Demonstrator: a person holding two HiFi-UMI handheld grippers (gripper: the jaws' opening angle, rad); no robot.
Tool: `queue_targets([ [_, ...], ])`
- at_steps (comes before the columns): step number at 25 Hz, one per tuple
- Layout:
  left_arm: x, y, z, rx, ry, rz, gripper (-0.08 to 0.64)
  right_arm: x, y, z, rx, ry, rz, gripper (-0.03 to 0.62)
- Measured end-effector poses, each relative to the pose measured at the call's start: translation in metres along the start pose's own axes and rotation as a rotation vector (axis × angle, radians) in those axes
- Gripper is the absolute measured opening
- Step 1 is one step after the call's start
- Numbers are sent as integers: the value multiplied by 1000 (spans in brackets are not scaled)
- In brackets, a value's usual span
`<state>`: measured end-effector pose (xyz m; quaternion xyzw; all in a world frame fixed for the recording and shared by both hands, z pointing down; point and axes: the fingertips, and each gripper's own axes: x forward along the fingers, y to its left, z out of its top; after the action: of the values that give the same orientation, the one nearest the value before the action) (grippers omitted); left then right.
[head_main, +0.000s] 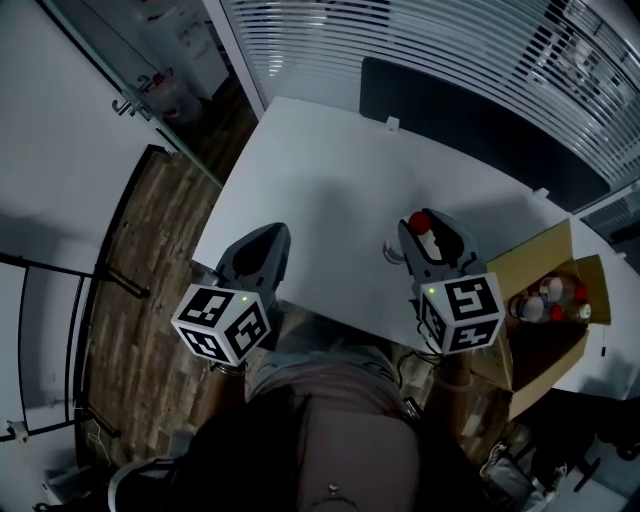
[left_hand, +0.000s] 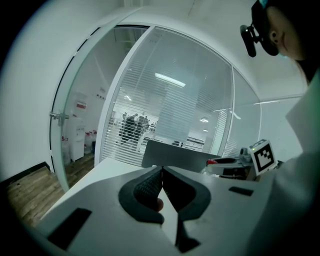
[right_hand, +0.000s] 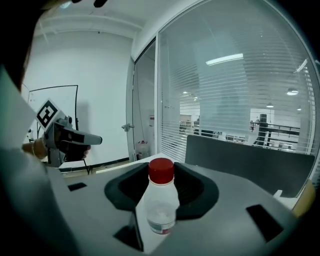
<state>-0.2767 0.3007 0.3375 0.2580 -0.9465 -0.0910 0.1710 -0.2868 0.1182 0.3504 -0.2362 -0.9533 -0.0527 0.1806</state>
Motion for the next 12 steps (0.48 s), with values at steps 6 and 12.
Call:
queue_targets([
  [6,-3,16,1,0,0,20,9,21,12,-12,-8,28,23,167],
  [12,-2,25,1,2,2,20,9,37,21,-22,-8,38,36,169],
])
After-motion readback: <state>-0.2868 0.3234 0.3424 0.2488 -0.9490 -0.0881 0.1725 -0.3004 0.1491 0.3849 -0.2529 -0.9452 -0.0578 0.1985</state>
